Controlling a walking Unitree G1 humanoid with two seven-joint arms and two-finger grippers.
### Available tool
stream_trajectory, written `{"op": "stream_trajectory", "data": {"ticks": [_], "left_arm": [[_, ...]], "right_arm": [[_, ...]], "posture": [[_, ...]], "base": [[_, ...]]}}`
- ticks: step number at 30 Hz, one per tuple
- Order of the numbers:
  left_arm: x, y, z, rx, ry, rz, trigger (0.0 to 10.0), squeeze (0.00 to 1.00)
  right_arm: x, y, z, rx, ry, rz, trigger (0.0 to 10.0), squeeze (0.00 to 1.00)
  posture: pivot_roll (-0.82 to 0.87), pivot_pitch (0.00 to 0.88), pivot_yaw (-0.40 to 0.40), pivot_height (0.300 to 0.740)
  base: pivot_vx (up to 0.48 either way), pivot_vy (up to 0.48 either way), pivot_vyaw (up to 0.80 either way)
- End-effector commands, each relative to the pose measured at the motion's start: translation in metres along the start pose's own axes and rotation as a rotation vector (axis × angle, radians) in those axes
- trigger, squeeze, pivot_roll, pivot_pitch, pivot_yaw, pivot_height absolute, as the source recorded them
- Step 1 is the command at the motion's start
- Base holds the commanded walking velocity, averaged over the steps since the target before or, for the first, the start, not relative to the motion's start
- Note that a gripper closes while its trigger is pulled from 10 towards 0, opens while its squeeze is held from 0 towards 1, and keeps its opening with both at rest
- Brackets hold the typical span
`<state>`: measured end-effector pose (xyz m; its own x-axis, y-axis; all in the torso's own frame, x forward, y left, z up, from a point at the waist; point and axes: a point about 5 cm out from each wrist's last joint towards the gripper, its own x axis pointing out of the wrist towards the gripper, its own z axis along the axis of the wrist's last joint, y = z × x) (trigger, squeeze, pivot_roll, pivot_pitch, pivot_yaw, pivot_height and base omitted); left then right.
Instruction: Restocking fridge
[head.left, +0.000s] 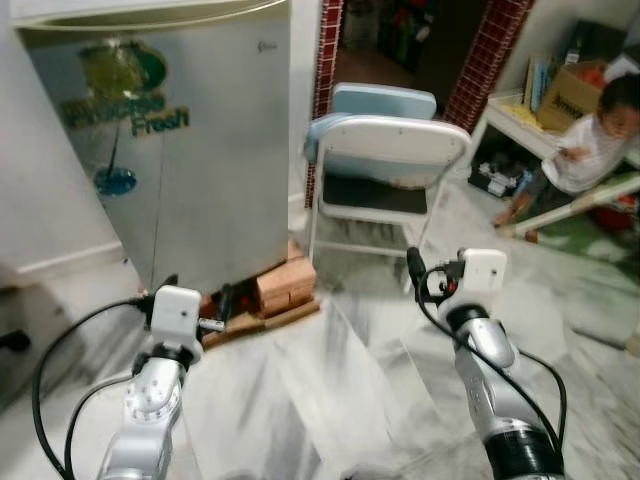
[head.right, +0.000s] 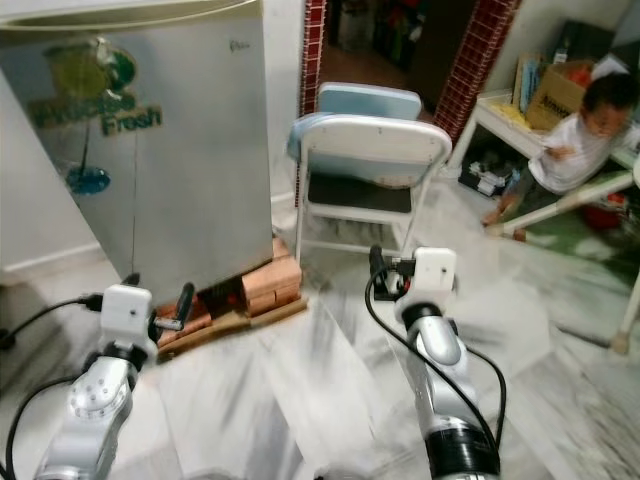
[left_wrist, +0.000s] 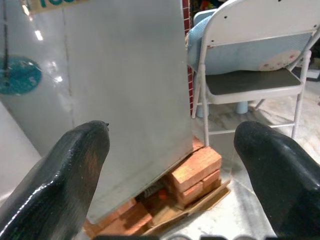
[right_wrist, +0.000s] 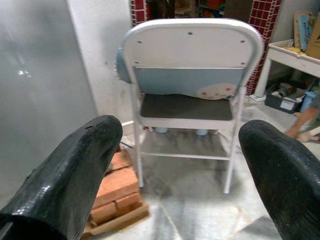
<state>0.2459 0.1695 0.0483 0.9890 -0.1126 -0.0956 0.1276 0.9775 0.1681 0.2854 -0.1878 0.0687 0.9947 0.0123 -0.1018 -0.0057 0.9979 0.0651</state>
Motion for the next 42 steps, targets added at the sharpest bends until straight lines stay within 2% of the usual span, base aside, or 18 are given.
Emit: {"op": "stream_trajectory", "data": {"ticks": [1, 6, 12, 17, 28, 42], "left_arm": [[0.001, 0.008, 0.003, 0.024, -0.017, 0.006, 10.0, 0.0], [0.001, 0.007, 0.003, 0.013, -0.013, 0.003, 10.0, 0.0], [0.001, 0.005, 0.004, 0.006, -0.015, 0.0, 10.0, 0.0], [0.0, 0.01, 0.0, 0.014, -0.003, 0.019, 10.0, 0.0], [-0.002, 0.006, -0.003, 0.003, 0.018, 0.022, 10.0, 0.0], [-0.007, 0.002, -0.006, -0.002, 0.026, 0.02, 10.0, 0.0]], "right_arm": [[0.003, 0.006, 0.005, 0.002, -0.021, 0.012, 10.0, 0.0], [0.003, 0.006, 0.005, 0.0, -0.02, 0.012, 10.0, 0.0], [0.005, 0.004, 0.008, -0.003, -0.026, 0.008, 10.0, 0.0], [0.003, 0.004, 0.006, -0.017, -0.018, 0.01, 10.0, 0.0], [0.002, 0.007, 0.003, -0.006, -0.015, 0.031, 10.0, 0.0], [0.007, 0.01, 0.005, -0.024, -0.014, 0.057, 10.0, 0.0]], "posture": [[0.05, 0.0, -0.019, 0.74], [0.05, 0.0, -0.017, 0.74], [0.05, 0.0, -0.017, 0.74], [0.05, 0.0, -0.021, 0.74], [0.06, 0.0, -0.027, 0.74], [0.07, 0.0, -0.038, 0.74]], "base": [[0.262, 0.401, 0.0], [0.274, 0.393, -0.18], [0.281, 0.39, -0.8], [0.271, 0.397, -0.71], [0.0, 0.464, 0.0], [0.0, 0.48, 0.0]]}}
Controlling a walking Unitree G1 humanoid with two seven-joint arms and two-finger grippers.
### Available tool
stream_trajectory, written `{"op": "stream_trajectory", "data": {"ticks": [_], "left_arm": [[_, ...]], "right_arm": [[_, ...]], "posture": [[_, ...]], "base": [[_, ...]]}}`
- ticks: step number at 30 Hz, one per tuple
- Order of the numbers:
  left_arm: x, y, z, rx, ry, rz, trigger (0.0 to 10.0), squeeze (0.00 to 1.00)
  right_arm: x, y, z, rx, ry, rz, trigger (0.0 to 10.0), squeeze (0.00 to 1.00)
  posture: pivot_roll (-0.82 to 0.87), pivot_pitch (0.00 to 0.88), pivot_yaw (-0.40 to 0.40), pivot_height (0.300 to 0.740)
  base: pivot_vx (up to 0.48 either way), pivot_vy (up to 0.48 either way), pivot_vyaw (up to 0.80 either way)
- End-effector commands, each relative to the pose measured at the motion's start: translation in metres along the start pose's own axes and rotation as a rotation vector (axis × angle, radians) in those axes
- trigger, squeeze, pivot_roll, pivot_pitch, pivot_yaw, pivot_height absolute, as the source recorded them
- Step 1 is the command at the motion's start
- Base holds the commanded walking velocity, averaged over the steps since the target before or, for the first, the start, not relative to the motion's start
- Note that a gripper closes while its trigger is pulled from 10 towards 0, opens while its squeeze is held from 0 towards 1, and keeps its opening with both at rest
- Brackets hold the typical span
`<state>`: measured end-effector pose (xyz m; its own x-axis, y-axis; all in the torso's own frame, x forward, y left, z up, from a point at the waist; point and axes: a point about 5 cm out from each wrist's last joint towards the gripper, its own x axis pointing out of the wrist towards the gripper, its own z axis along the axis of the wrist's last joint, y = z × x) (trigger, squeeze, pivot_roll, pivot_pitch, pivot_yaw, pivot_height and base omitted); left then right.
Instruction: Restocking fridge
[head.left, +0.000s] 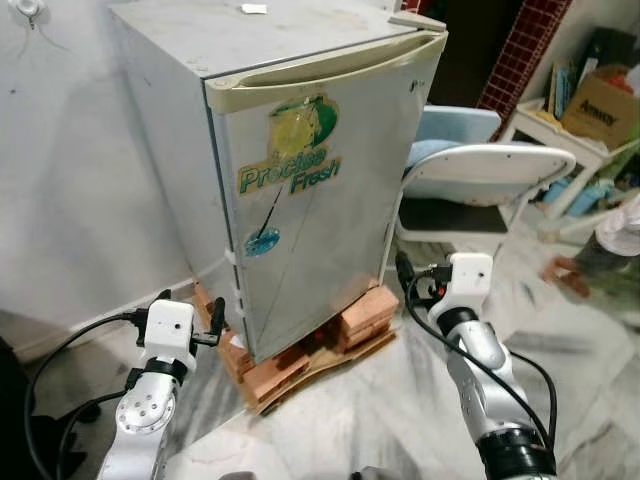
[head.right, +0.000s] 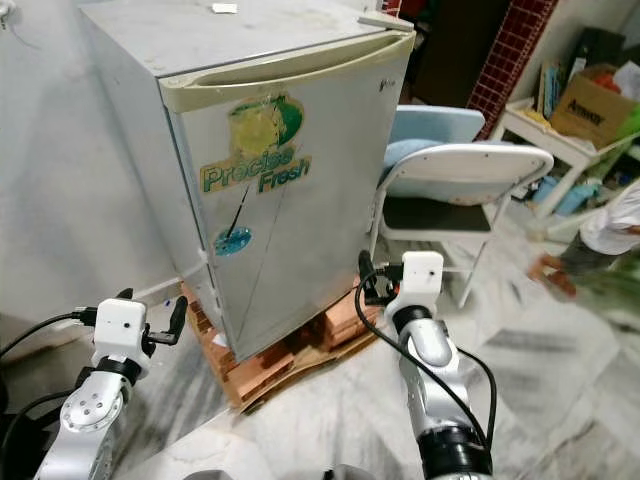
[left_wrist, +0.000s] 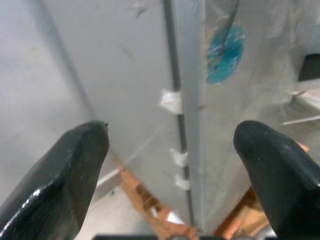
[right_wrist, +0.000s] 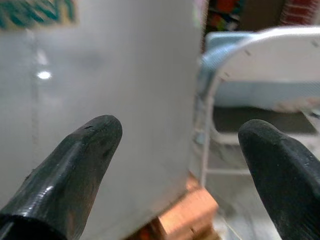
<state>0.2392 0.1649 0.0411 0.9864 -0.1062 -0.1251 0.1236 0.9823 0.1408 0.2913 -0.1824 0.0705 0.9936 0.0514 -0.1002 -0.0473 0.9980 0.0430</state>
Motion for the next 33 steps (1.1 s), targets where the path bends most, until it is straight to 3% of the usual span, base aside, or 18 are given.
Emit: {"op": "stream_trajectory", "data": {"ticks": [1, 5, 11, 15, 18, 28, 33], "left_arm": [[-0.0014, 0.008, 0.0021, 0.023, -0.01, 0.014, 10.0, 0.0], [-0.0011, 0.0069, 0.0021, -0.017, 0.0, -0.027, 10.0, 0.0], [0.0017, 0.0104, 0.005, 0.007, -0.014, -0.021, 10.0, 0.0], [0.0018, 0.0098, 0.0054, 0.0, -0.017, -0.033, 10.0, 0.0], [0.0012, 0.0101, 0.0054, 0.0, -0.018, -0.037, 10.0, 0.0], [0.0009, 0.0089, 0.0054, 0.003, -0.022, -0.045, 10.0, 0.0], [0.0006, 0.0086, 0.0051, 0.004, -0.021, -0.047, 10.0, 0.0]], "right_arm": [[0.0022, 0.0052, 0.0034, 0.001, -0.018, 0.019, 10.0, 0.0], [0.0031, 0.0055, 0.0037, -0.001, -0.017, 0.016, 10.0, 0.0], [0.0038, 0.0015, 0.0046, 0.014, -0.008, -0.003, 10.0, 0.0], [0.0036, 0.0016, 0.0047, 0.003, -0.011, 0.002, 10.0, 0.0], [0.0026, 0.0019, 0.0043, 0.002, -0.012, 0.003, 10.0, 0.0], [0.0021, 0.0013, 0.0046, -0.008, -0.011, 0.006, 10.0, 0.0], [0.0017, 0.0008, 0.0044, -0.013, -0.007, 0.007, 10.0, 0.0]], "posture": [[0.07, 0.0, -0.038, 0.74], [0.07, 0.0, -0.038, 0.74], [0.07, 0.0, -0.037, 0.74], [0.07, 0.0, -0.035, 0.74], [0.06, 0.0, -0.035, 0.74], [0.06, 0.0, -0.038, 0.74], [0.06, 0.0, -0.04, 0.74]], "base": [[0.0, 0.446, 0.0], [0.0, 0.078, 0.0], [0.0, 0.0, 0.0], [0.0, 0.0, -0.8], [0.0, 0.41, -0.73], [0.0, 0.448, 0.0], [0.0, 0.117, -0.69]]}}
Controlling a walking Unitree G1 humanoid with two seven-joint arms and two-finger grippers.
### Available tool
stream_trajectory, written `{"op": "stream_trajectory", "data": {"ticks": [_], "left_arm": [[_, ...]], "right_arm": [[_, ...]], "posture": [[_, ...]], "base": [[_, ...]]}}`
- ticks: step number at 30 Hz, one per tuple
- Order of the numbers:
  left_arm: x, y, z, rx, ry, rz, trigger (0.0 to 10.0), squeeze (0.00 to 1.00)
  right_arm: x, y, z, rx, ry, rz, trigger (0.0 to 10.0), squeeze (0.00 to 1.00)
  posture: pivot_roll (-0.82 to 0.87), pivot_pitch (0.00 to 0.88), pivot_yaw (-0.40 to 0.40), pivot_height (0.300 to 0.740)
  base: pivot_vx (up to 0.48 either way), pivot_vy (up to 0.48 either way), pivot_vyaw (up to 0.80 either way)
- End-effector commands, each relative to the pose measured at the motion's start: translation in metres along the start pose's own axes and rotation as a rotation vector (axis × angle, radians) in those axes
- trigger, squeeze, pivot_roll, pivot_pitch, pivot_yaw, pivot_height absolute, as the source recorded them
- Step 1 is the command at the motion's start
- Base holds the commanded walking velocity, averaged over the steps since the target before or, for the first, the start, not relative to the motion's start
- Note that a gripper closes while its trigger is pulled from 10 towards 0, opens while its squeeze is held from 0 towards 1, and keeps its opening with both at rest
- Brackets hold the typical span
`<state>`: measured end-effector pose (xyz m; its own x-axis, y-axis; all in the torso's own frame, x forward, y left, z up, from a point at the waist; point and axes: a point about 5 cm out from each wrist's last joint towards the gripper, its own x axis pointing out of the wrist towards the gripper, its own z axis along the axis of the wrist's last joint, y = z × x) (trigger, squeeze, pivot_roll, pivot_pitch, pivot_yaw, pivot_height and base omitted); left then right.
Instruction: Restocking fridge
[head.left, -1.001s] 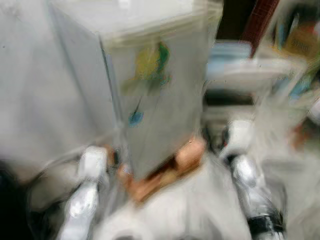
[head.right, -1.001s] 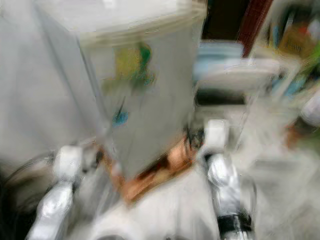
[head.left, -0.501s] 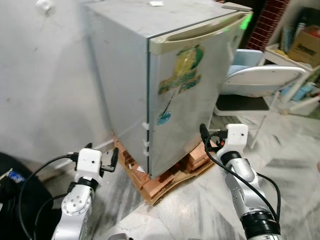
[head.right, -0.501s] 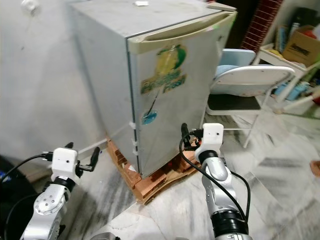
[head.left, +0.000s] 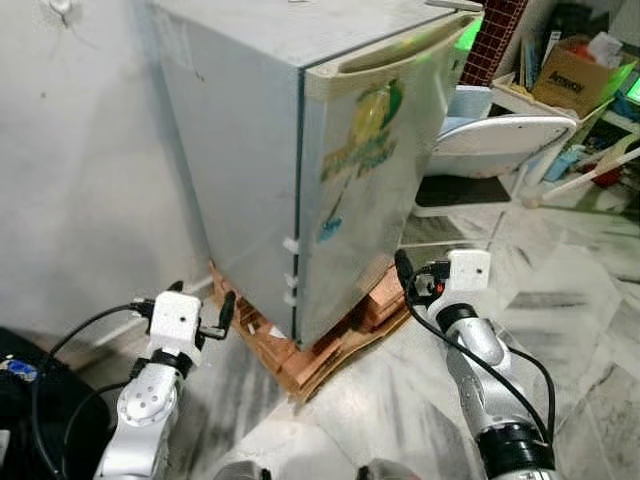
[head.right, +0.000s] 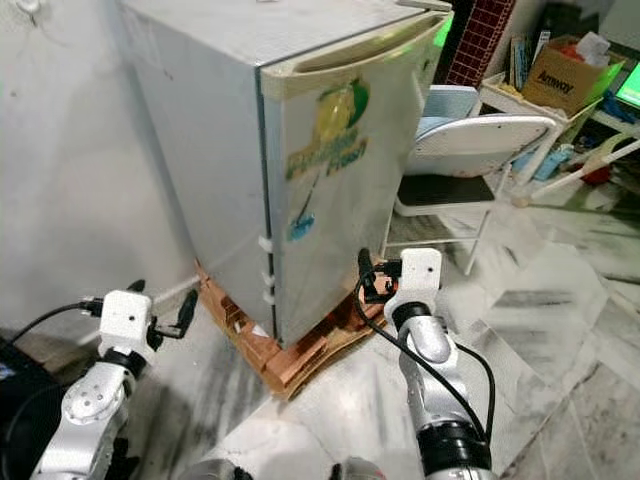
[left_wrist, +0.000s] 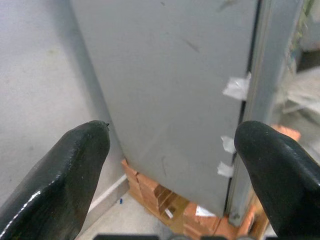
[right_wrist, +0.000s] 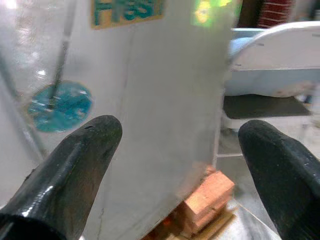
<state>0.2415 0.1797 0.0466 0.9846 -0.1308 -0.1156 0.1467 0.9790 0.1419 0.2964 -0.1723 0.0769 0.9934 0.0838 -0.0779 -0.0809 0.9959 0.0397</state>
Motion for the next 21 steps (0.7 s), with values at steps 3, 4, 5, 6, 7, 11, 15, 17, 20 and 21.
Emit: {"op": "stream_trajectory", "data": {"ticks": [3, 4, 5, 6, 7, 11, 15, 17, 20, 21], "left_arm": [[0.001, -0.008, 0.001, 0.0, -0.007, -0.029, 10.0, 0.0], [0.001, -0.008, 0.001, 0.0, -0.007, -0.031, 10.0, 0.0], [0.001, -0.009, 0.001, -0.003, -0.01, -0.035, 10.0, 0.0], [0.001, -0.01, 0.002, -0.005, -0.016, -0.038, 10.0, 0.0], [0.001, -0.01, 0.002, -0.004, -0.019, -0.04, 10.0, 0.0], [0.001, -0.012, 0.004, -0.004, -0.032, -0.061, 10.0, 0.0], [0.003, -0.014, 0.005, -0.026, -0.034, -0.067, 10.0, 0.0], [0.009, -0.015, 0.007, -0.009, -0.042, -0.074, 10.0, 0.0], [0.013, -0.012, 0.006, 0.003, -0.035, -0.06, 10.0, 0.0], [0.015, -0.009, 0.005, 0.013, -0.026, -0.053, 10.0, 0.0]], "right_arm": [[-0.003, -0.009, -0.002, -0.008, 0.016, -0.026, 10.0, 0.0], [-0.003, -0.009, -0.002, -0.009, 0.016, -0.026, 10.0, 0.0], [-0.003, -0.009, -0.002, -0.009, 0.016, -0.026, 10.0, 0.0], [-0.003, -0.008, -0.002, -0.009, 0.015, -0.026, 10.0, 0.0], [-0.003, -0.008, -0.002, -0.008, 0.015, -0.027, 10.0, 0.0], [-0.003, -0.008, -0.002, -0.008, 0.016, -0.026, 10.0, 0.0], [-0.003, -0.008, -0.002, -0.008, 0.019, -0.027, 10.0, 0.0], [-0.003, -0.006, -0.002, -0.009, 0.019, -0.023, 10.0, 0.0], [-0.004, -0.005, -0.001, -0.007, 0.015, -0.014, 10.0, 0.0], [-0.004, -0.005, -0.001, -0.011, 0.013, -0.01, 10.0, 0.0]], "posture": [[0.06, 0.0, -0.04, 0.74], [0.06, 0.0, -0.041, 0.74], [0.06, 0.0, -0.04, 0.74], [0.06, 0.0, -0.04, 0.74], [0.06, 0.0, -0.04, 0.74], [0.06, 0.0, -0.04, 0.74], [0.06, 0.0, -0.045, 0.74], [0.06, 0.0, -0.048, 0.74], [0.06, 0.0, -0.049, 0.74], [0.05, 0.0, -0.051, 0.74]], "base": [[0.0, 0.0, -0.8], [0.0, 0.0, -0.8], [0.0, 0.0, -0.8], [0.0, 0.0, -0.8], [0.0, 0.0, -0.8], [0.0, 0.0, -0.8], [0.0, 0.0, -0.8], [0.0, 0.0, -0.8], [0.0, 0.0, -0.63], [0.0, 0.0, 0.0]]}}
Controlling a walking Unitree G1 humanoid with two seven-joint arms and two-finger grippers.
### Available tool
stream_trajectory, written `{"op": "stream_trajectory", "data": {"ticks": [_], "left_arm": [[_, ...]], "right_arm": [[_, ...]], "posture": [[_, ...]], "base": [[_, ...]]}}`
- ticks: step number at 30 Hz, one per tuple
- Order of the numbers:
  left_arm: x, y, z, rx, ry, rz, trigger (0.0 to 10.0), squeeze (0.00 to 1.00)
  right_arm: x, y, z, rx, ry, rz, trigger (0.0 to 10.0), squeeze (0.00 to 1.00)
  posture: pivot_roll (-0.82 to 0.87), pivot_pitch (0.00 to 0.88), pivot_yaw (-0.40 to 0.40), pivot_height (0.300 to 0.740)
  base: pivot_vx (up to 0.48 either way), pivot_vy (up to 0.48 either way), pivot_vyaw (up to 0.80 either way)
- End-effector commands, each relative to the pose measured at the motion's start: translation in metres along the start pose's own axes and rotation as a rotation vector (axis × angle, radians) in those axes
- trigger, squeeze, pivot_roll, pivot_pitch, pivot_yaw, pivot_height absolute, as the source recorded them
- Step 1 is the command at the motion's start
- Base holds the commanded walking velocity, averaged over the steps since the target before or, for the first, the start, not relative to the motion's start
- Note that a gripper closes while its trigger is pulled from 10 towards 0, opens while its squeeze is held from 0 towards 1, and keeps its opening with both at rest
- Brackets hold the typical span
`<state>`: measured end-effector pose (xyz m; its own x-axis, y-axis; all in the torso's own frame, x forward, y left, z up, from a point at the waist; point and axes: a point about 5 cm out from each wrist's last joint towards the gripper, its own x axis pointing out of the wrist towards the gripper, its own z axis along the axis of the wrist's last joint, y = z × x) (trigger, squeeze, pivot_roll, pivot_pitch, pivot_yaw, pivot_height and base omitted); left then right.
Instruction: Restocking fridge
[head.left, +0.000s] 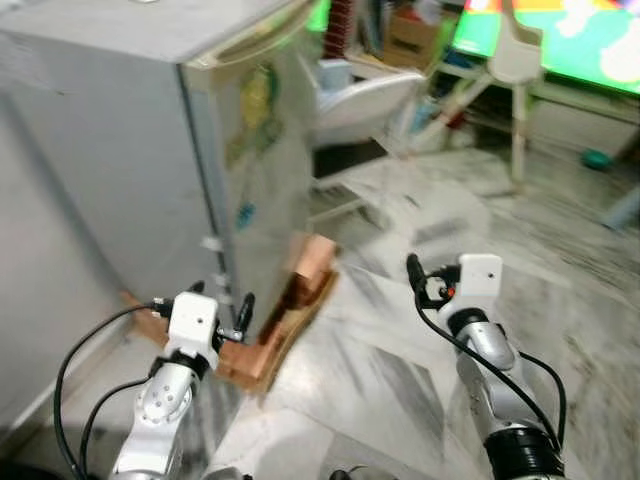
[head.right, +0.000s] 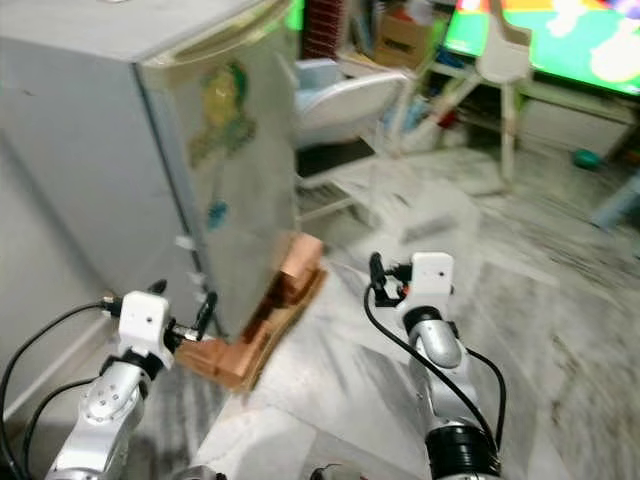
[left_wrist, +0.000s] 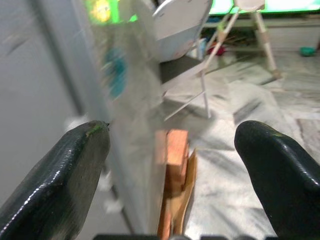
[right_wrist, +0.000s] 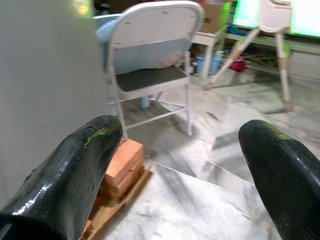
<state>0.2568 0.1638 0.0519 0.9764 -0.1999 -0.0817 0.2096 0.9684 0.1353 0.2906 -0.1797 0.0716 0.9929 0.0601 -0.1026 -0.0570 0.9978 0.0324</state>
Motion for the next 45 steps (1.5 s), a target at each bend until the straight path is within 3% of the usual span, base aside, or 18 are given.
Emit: {"op": "stream_trajectory", "data": {"ticks": [1, 8, 13, 24, 28, 37, 45], "left_arm": [[0.0, 0.008, -0.006, 0.031, 0.033, 0.015, 10.0, 0.0], [0.014, 0.031, 0.0, 0.064, 0.025, 0.038, 10.0, 0.0], [0.019, 0.036, 0.004, 0.054, 0.006, 0.064, 10.0, 0.0], [0.016, 0.033, 0.002, 0.045, -0.011, 0.047, 10.0, 0.0], [0.015, 0.033, 0.002, 0.045, -0.011, 0.043, 10.0, 0.0], [0.017, 0.033, 0.002, 0.043, -0.014, 0.044, 10.0, 0.0], [0.014, 0.034, 0.001, 0.045, -0.012, 0.054, 10.0, 0.0]], "right_arm": [[0.001, 0.001, 0.005, -0.009, -0.01, 0.015, 10.0, 0.0], [-0.005, -0.003, 0.002, -0.019, 0.003, 0.012, 10.0, 0.0], [-0.008, -0.004, 0.003, -0.022, 0.002, 0.005, 10.0, 0.0], [-0.009, -0.003, 0.007, -0.044, -0.007, 0.013, 10.0, 0.0], [-0.009, -0.002, 0.007, -0.047, -0.004, 0.017, 10.0, 0.0], [-0.009, -0.002, 0.005, -0.044, 0.003, 0.018, 10.0, 0.0], [-0.009, -0.002, 0.004, -0.045, 0.006, 0.018, 10.0, 0.0]], "posture": [[0.05, 0.0, -0.053, 0.74], [0.03, 0.0, -0.051, 0.74], [0.02, 0.0, -0.051, 0.74], [0.02, 0.0, -0.057, 0.74], [0.03, 0.0, -0.056, 0.74], [0.03, 0.0, -0.052, 0.74], [0.03, 0.0, -0.051, 0.74]], "base": [[0.0, 0.0, 0.0], [0.0, 0.0, 0.0], [0.0, 0.0, 0.0], [0.111, 0.0, 0.0], [0.266, 0.0, -0.8], [0.281, 0.325, -0.7], [0.0, 0.199, 0.0]]}}
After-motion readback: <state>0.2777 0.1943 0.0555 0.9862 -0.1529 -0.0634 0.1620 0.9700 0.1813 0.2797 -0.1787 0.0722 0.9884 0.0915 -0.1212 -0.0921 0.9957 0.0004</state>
